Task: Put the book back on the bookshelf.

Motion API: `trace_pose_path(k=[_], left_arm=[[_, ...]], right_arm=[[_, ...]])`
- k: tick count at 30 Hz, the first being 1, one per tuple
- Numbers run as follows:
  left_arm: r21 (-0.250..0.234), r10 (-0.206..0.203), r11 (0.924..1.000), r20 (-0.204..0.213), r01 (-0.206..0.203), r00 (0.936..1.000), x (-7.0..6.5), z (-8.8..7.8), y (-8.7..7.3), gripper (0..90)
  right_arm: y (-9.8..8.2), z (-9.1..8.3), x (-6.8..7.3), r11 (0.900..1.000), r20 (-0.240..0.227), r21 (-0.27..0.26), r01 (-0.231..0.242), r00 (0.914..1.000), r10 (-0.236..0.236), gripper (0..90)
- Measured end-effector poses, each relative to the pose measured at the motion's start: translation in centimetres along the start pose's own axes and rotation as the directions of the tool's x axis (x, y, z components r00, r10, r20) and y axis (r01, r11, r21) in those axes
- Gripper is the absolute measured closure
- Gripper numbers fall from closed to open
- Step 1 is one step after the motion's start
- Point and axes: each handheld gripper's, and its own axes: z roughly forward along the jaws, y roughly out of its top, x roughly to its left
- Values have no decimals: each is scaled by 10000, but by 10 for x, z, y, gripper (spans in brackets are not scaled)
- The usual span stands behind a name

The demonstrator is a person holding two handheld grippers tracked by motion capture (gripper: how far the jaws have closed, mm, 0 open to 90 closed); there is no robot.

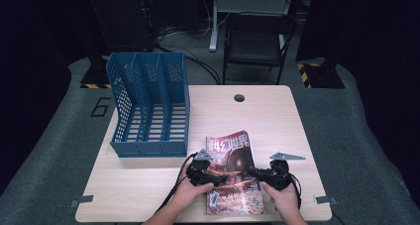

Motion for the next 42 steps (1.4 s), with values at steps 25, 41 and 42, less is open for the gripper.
trace_pose_path(k=[25, 41, 42], left_arm=[[-72, -390, 9992, -473, 387, 9981, 4, -1, 2, 516], [-88, -599, 9982, -667, 595, 9960, 6, 0, 4, 544], [-103, -625, 9980, -701, 619, 9956, 6, 0, 4, 546]], right_arm=[[-6, 18, -17, 9907, 1105, 1288, -431, 9935, 289, 646], [-7, 13, -31, 9874, 1087, 1041, -1195, 9882, 1081, 656], [-7, 13, -31, 9872, 1089, 1048, -1199, 9881, 1084, 659]])
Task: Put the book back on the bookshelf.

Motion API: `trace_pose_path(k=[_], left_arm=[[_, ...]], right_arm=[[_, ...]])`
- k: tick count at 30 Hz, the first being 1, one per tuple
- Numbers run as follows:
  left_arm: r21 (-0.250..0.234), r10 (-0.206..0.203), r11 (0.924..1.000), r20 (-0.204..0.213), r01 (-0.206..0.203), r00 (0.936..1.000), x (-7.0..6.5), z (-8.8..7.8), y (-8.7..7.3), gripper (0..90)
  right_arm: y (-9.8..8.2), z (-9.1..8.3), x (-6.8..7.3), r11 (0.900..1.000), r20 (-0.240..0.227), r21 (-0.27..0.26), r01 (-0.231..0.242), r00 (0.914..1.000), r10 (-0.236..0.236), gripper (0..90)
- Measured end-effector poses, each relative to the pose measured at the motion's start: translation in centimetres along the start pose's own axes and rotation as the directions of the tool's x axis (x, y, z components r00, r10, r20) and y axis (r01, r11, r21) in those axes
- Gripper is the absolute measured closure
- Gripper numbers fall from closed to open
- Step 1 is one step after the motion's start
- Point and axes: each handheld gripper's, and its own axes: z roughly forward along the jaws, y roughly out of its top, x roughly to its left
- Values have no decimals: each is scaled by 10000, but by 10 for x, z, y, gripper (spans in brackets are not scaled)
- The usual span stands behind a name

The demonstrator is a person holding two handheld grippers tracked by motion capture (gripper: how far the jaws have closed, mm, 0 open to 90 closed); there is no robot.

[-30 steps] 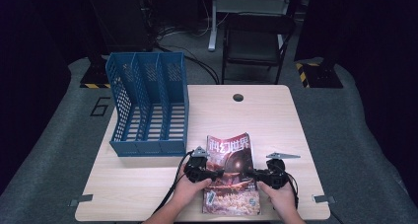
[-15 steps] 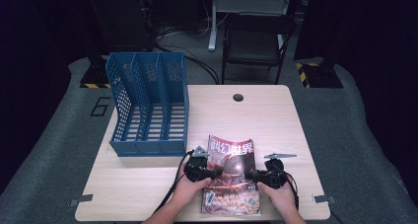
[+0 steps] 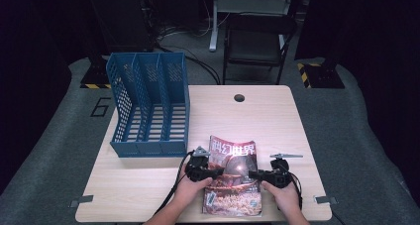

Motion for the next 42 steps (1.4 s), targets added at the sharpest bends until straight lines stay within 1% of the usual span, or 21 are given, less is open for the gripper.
trace_pose_path(k=[7, 11, 15, 17, 18, 19, 21, 26, 27, 29, 30, 32, 34, 35, 36, 37, 38, 39, 40, 41, 42], left_arm=[[5, -207, 9998, 4, 207, 9998, 1, 0, 0, 554], [5, -307, 9995, 38, 307, 9995, 1, 0, 1, 545], [36, -299, 9995, 78, 298, 9995, -1, 1, 1, 482], [19, -318, 9995, 77, 318, 9995, -2, 1, 2, 471], [5, -322, 9995, 118, 322, 9994, -3, 2, 2, 429], [40, -246, 9997, 216, 245, 9995, -3, 2, 2, 417], [112, -322, 9994, 194, 320, 9993, -3, 2, 3, 418], [277, -390, 9989, 103, 388, 9992, -4, 3, 6, 412], [232, -514, 9984, 149, 511, 9986, -4, 3, 5, 412], [194, -484, 9987, 186, 481, 9987, -2, 3, 6, 436], [138, -407, 9991, 81, 405, 9991, -2, 3, 5, 436], [124, -128, 9998, -66, 129, 9999, -3, 4, 5, 444], [101, 7, 9999, -163, -5, 9999, -4, 4, 5, 445], [91, -43, 9999, -177, 45, 9998, -4, 4, 5, 449], [19, -207, 9998, -177, 207, 9996, -4, 4, 5, 461], [-14, -262, 9997, -244, 262, 9994, -3, 4, 5, 501], [2, -315, 9995, -225, 315, 9992, -2, 4, 5, 501], [-18, -379, 9993, -239, 379, 9990, -2, 4, 5, 514], [-80, -493, 9988, -211, 491, 9986, -1, 4, 5, 521], [-55, -484, 9988, -197, 483, 9986, 0, 4, 5, 537], [-60, -508, 9987, -172, 507, 9986, 0, 4, 5, 545]], right_arm=[[0, 0, 2, 10000, 144, 74, -4, 9999, 3, 653], [0, 0, 3, 9999, 43, 41, -109, 9999, 109, 601], [0, 1, 8, 10000, 230, 70, -7, 9997, 6, 575], [0, 1, 8, 9999, 251, -1, 106, 9996, -106, 564], [0, 2, 9, 9998, 230, -23, 181, 9996, -180, 526], [0, 3, 10, 9998, 224, -57, 207, 9995, -206, 513], [0, 4, 11, 9998, 249, -46, 215, 9995, -214, 501], [2, 6, 14, 9992, -6, -22, 390, 9992, -390, 376], [2, 7, 15, 9995, -70, 4, 331, 9994, -331, 356], [2, 7, 15, 9994, -211, 17, 346, 9992, -346, 334], [2, 7, 15, 9994, -211, 17, 346, 9992, -346, 334], [2, 8, 14, 9994, -161, 24, 348, 9993, -348, 383], [1, 7, 12, 9993, -155, -67, 355, 9992, -356, 446], [1, 7, 11, 9996, -186, -162, 216, 9996, -219, 464], [0, 7, 9, 9995, -328, -290, 117, 9994, -126, 484], [-2, 7, 9, 9995, -433, -272, 178, 9989, -190, 543], [-2, 7, 9, 9995, -433, -272, 178, 9989, -190, 543], [-3, 8, 7, 9979, -283, -384, 514, 9982, -525, 579], [-3, 7, 7, 9985, -256, -348, 427, 9987, -436, 624], [-3, 6, 4, 9994, -318, -327, 106, 9994, -116, 684], [-2, 5, 4, 9995, -257, -305, 56, 9996, -64, 697]])
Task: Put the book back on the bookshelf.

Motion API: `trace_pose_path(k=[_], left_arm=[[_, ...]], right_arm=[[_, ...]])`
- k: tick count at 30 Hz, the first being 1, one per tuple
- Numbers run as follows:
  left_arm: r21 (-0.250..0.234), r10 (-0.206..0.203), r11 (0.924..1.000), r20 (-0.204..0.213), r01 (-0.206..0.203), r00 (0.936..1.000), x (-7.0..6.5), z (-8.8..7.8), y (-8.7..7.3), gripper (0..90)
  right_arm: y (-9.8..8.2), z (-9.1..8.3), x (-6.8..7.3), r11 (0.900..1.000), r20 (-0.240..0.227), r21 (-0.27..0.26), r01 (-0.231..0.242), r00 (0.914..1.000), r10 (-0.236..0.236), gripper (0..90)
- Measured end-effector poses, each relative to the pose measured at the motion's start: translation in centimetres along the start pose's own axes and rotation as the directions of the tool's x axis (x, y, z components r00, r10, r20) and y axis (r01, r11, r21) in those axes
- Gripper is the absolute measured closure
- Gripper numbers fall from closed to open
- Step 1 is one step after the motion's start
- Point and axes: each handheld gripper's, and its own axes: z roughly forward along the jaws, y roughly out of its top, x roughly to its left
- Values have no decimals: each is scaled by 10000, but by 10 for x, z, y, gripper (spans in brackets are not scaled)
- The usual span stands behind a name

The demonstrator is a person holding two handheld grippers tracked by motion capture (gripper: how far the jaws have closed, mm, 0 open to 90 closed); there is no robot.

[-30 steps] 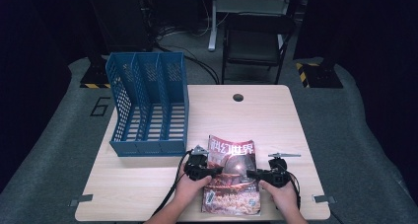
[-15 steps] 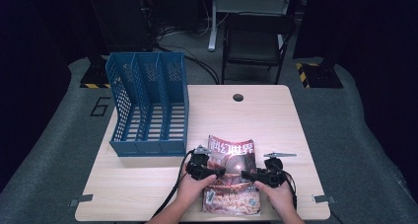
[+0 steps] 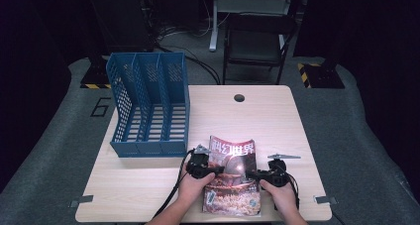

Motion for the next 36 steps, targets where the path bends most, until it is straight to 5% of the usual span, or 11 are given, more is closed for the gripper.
trace_pose_path(k=[5, 10, 15, 22, 27, 36], left_arm=[[-36, -133, 9999, 70, 133, 9999, 2, 0, 0, 560], [1, -317, 9995, 161, 317, 9994, 4, 0, 0, 608], [17, -155, 9999, 245, 154, 9996, 5, -2, 1, 639], [-147, -198, 9997, 399, 204, 9990, 4, -7, 5, 713], [-125, 128, 9998, 466, -122, 9988, 0, -12, 7, 732], [-244, 393, 9990, 637, -378, 9972, -1, -23, 11, 752]], right_arm=[[2, 1, 2, 9985, 124, 110, 538, 9985, -539, 712], [2, 3, 5, 9959, 46, 209, 877, 9961, -878, 586], [2, 3, 5, 9938, 66, 264, 1083, 9941, -1085, 628], [1, 2, 0, 9979, -242, 258, 600, 9979, -593, 699], [2, 1, 1, 9984, -445, 277, 502, 9978, -489, 716], [4, 1, 0, 9966, -897, 413, 712, 9937, -673, 718]])
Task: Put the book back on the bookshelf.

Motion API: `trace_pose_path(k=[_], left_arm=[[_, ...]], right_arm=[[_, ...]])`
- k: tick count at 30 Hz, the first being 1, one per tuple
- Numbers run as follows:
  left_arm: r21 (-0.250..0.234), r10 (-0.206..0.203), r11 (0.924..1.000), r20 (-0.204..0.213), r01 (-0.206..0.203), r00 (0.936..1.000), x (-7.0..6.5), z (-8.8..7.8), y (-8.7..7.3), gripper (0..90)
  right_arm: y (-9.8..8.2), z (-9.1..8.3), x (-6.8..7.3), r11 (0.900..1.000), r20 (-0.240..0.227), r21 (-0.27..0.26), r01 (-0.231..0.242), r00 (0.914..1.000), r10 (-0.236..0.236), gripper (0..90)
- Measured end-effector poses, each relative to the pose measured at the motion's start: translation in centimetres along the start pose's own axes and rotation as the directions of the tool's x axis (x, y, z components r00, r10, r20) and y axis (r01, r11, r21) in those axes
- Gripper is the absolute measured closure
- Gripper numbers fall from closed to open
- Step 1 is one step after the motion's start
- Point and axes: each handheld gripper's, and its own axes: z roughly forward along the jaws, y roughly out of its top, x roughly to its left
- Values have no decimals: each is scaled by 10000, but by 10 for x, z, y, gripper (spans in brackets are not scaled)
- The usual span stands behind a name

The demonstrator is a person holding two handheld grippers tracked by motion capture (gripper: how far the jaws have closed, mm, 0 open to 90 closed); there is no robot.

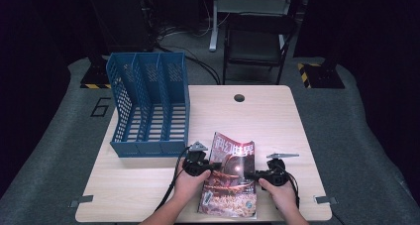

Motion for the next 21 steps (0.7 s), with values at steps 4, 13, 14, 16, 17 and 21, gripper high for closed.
trace_pose_path(k=[4, 13, 14, 16, 17, 21], left_arm=[[35, 259, 9997, -95, -259, 9996, 0, -6, 1, 750], [-248, 314, 9992, 137, -311, 9994, 1, -20, 9, 744], [-221, 264, 9994, 167, -260, 9995, 0, -21, 10, 736], [-255, 331, 9991, 253, -324, 9991, 1, -24, 12, 727], [-248, 216, 9995, 302, -208, 9993, 1, -25, 13, 727], [-318, 262, 9992, 373, -250, 9990, 0, -28, 17, 713]], right_arm=[[3, -1, 3, 9997, -76, -11, 251, 9997, -251, 759], [10, -12, 24, 9858, 443, -476, 1608, 9863, -1587, 812], [11, -15, 28, 9807, 531, -627, 1851, 9819, -1820, 833], [11, -17, 30, 9779, 610, -763, 1948, 9798, -1905, 843], [12, -18, 32, 9715, 703, -921, 2184, 9746, -2125, 852], [15, -27, 39, 9531, 1076, -1434, 2666, 9615, -2528, 872]])
